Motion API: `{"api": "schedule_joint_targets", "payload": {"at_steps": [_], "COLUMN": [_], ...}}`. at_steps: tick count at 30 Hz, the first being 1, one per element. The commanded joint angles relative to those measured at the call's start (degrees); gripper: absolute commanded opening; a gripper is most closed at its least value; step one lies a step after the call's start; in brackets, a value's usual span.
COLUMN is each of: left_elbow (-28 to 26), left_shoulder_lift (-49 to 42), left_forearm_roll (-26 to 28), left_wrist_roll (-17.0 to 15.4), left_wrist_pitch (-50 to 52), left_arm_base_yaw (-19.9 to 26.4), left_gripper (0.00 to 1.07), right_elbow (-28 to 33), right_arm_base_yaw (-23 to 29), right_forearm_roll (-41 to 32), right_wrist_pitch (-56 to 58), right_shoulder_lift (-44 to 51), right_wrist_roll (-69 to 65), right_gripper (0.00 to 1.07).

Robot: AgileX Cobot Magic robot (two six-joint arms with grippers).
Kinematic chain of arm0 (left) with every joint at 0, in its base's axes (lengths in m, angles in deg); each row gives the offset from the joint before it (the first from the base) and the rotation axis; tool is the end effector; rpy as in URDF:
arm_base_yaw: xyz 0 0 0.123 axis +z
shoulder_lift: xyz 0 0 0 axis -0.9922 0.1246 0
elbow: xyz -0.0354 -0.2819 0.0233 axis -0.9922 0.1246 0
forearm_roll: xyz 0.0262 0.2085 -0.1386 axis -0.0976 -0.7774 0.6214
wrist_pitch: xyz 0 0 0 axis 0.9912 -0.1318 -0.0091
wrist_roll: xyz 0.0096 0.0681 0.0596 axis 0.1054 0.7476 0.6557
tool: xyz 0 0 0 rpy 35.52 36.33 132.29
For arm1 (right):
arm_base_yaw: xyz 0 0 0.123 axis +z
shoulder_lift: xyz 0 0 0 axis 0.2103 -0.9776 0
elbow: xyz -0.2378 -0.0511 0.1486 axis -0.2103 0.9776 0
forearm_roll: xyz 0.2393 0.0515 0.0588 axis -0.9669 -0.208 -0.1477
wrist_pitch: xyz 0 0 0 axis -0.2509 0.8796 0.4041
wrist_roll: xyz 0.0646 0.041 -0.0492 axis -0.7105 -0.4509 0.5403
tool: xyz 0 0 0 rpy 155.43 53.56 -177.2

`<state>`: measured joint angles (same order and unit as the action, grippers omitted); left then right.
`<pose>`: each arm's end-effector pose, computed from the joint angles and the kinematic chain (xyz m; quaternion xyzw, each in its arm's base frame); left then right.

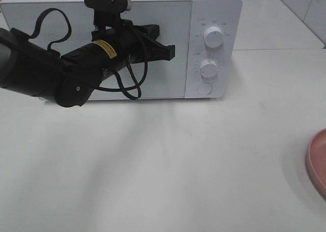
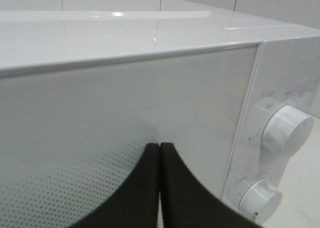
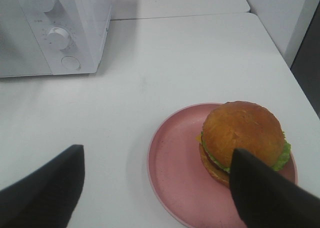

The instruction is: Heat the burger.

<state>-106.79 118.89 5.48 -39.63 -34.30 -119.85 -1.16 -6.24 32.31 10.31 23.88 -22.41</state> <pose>0.3422 -0.2512 0.1721 0.1823 0.7175 -0.2225 0.6344 -0.0008 -0.0108 0.2834 0.0347 0.8275 0.0100 0.5603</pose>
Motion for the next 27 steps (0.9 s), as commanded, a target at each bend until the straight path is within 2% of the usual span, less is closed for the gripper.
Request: {"api": "schedule_joint_targets", "payload": {"at_steps": [1,9,10,11,12,13,14,15,16,17,18,19,20,22,23,25,26,27], "left_elbow": [-1.5,2.3,3.2,3.5,3.5,3.6,3.6,3.6,3.6,3.6,3.6,3.6,3.6,3.6,3.6,3.6,3.6,3.6], "left_shoulder_lift": [-0.6,-5.7,-7.2,-8.1,-8.1,-9.6,-10.3,-10.3,-11.1,-11.5,-11.5,-12.6,-12.6,-14.4,-14.4,-16.7,-16.7,-18.6], "left_forearm_roll": [3.8,3.0,3.0,3.0,3.0,3.0,3.2,3.2,3.7,3.8,3.8,3.9,3.9,2.8,2.8,1.7,1.7,1.4], "left_wrist_roll": [0.1,0.1,0.1,0.1,0.1,0.1,0.1,0.1,-0.1,-0.2,-0.2,-0.1,-0.1,-0.1,-0.1,0.1,0.1,0.1], "left_wrist_pitch": [-3.6,-12.7,-18.3,-21.9,-21.9,-29.9,-33.7,-33.7,-39.8,-43.5,-43.5,-50.5,-50.5,-61.1,-61.1,-70.9,-70.9,-77.9], "left_arm_base_yaw": [0.7,-2.9,-4.0,-4.6,-4.6,-5.8,-6.2,-6.2,-6.5,-6.5,-6.5,-6.5,-6.5,-6.5,-6.5,-6.5,-6.5,-6.5], "left_gripper": [0.00,0.00,0.00,0.12,0.12,0.40,0.58,0.58,0.90,1.03,1.03,1.00,1.00,0.99,0.99,0.98,0.98,0.98], "right_elbow": [0.1,0.1,0.1,0.1,0.1,0.1,0.1,0.1,0.1,0.1,0.1,0.1,0.1,0.1,0.1,0.1,0.1,0.1], "right_arm_base_yaw": [-0.4,-0.4,-0.4,-0.4,-0.4,-0.4,-0.4,-0.4,-0.4,-0.4,-0.4,-0.4,-0.4,-0.4,-0.4,-0.4,-0.4,-0.4], "right_forearm_roll": [0.1,0.1,0.1,0.1,0.1,0.1,0.1,0.1,0.1,0.1,0.1,0.1,0.1,0.1,0.1,0.1,0.1,0.1], "right_wrist_pitch": [-0.5,-0.5,-0.5,-0.5,-0.5,-0.5,-0.5,-0.5,-0.5,-0.5,-0.5,-0.5,-0.5,-0.5,-0.5,-0.5,-0.5,-0.5], "right_shoulder_lift": [1.5,1.5,1.5,1.5,1.5,1.5,1.5,1.5,1.5,1.5,1.5,1.5,1.5,1.5,1.5,1.5,1.5,1.5], "right_wrist_roll": [0.5,0.5,0.5,0.5,0.5,0.5,0.5,0.5,0.5,0.5,0.5,0.5,0.5,0.5,0.5,0.5,0.5,0.5], "right_gripper": [0.76,0.76,0.76,0.76,0.76,0.76,0.76,0.76,0.76,0.76,0.76,0.76,0.76,0.76,0.76,0.76,0.76,0.76]}}
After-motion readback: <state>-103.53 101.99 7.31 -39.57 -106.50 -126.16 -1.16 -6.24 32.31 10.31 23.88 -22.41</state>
